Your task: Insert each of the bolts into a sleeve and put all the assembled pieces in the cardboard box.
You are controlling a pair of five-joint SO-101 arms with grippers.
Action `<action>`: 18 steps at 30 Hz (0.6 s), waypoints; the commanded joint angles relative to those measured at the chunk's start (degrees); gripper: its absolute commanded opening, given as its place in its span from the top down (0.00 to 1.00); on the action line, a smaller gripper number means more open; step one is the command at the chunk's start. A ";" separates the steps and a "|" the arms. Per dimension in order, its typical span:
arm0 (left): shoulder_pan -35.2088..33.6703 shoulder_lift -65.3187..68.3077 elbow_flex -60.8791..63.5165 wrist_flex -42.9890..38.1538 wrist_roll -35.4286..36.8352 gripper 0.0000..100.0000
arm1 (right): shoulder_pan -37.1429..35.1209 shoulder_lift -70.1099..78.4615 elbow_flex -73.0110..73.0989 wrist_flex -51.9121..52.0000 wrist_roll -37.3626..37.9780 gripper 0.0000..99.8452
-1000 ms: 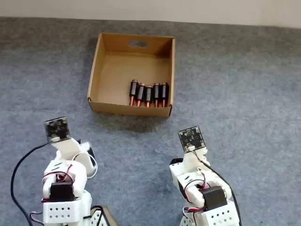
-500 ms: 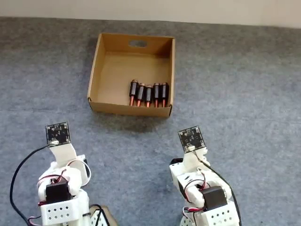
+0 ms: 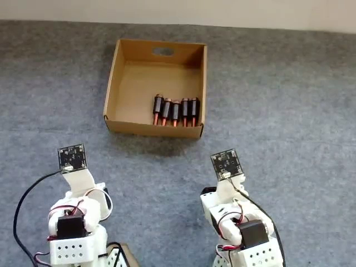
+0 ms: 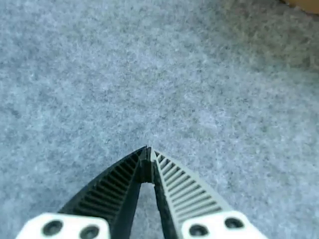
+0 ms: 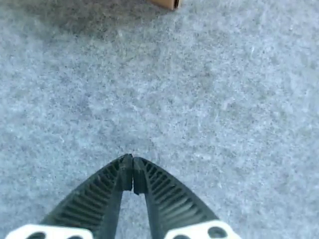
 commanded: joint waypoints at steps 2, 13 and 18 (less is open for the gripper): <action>1.01 -0.40 1.01 0.44 0.44 0.99 | 0.48 -0.66 8.04 0.31 0.53 0.99; 0.92 -0.40 1.01 0.44 0.44 0.99 | 10.86 -0.75 8.04 0.31 0.53 0.99; 1.27 -0.48 1.01 0.62 0.53 0.99 | 10.86 -0.75 8.04 0.31 0.53 0.99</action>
